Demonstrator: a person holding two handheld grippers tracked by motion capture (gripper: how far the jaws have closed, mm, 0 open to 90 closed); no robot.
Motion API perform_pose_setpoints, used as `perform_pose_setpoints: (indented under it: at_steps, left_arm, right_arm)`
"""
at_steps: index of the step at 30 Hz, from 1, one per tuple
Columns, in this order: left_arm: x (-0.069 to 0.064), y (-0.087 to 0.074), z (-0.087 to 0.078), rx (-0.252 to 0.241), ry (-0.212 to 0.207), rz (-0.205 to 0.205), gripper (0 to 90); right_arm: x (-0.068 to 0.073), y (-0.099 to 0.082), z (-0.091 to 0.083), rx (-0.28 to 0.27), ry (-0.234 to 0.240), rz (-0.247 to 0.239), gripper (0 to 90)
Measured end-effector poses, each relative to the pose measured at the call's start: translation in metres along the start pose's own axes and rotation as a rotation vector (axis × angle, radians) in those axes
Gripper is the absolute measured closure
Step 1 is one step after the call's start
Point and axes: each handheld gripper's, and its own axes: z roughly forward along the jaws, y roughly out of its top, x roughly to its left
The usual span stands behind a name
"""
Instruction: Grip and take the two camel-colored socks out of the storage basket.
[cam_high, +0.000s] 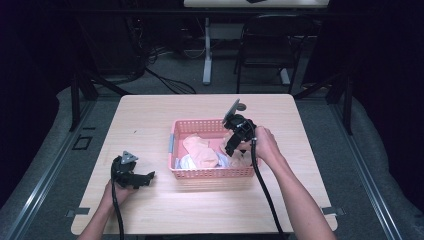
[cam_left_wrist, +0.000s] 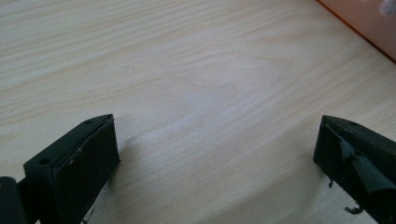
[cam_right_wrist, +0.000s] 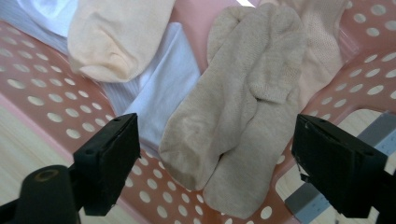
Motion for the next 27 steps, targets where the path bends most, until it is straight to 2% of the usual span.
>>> perform_pose_setpoints:
  at_steps: [1, 6, 7, 8, 14, 15, 16, 17, 19, 22, 27]
  left_arm:
    - [0.000, 0.000, 0.000, 0.000, 0.000, 0.000, 0.0]
    - [0.000, 0.000, 0.000, 0.000, 0.000, 0.000, 0.0]
    - [0.000, 0.000, 0.000, 0.000, 0.000, 0.000, 0.0]
    - [0.000, 0.000, 0.000, 0.000, 0.000, 0.000, 0.0]
    - [0.000, 0.000, 0.000, 0.000, 0.000, 0.000, 0.0]
    - [0.000, 0.000, 0.000, 0.000, 0.000, 0.000, 0.0]
    - [0.000, 0.000, 0.000, 0.001, -0.001, 0.000, 0.0]
    - [0.000, 0.000, 0.000, 0.000, 0.000, 0.000, 0.0]
    - [0.000, 0.000, 0.000, 0.000, 0.000, 0.000, 0.0]
    - [0.000, 0.000, 0.000, 0.000, 0.000, 0.000, 0.0]
    - [0.000, 0.000, 0.000, 0.001, -0.001, 0.000, 0.0]
  right_arm:
    - [0.000, 0.000, 0.000, 0.000, 0.000, 0.000, 17.2]
    - [0.004, 0.006, 0.009, 0.026, -0.012, -0.001, 31.5]
    - [0.004, 0.006, 0.009, 0.026, -0.012, -0.001, 31.5]
    - [0.005, 0.008, 0.015, 0.045, -0.024, 0.003, 38.6]
    - [0.001, 0.011, 0.034, 0.095, -0.074, 0.024, 56.2]
    - [0.001, 0.011, 0.034, 0.095, -0.074, 0.024, 56.2]
    - [0.000, 0.011, 0.038, 0.101, -0.090, 0.024, 64.2]
    - [-0.001, 0.011, 0.038, 0.122, -0.091, 0.025, 67.9]
    - [-0.001, 0.010, 0.039, 0.109, -0.100, 0.033, 74.6]
    - [-0.001, 0.010, 0.036, 0.111, -0.103, 0.023, 78.6]
    - [0.000, 0.008, 0.034, 0.099, -0.097, 0.034, 82.5]
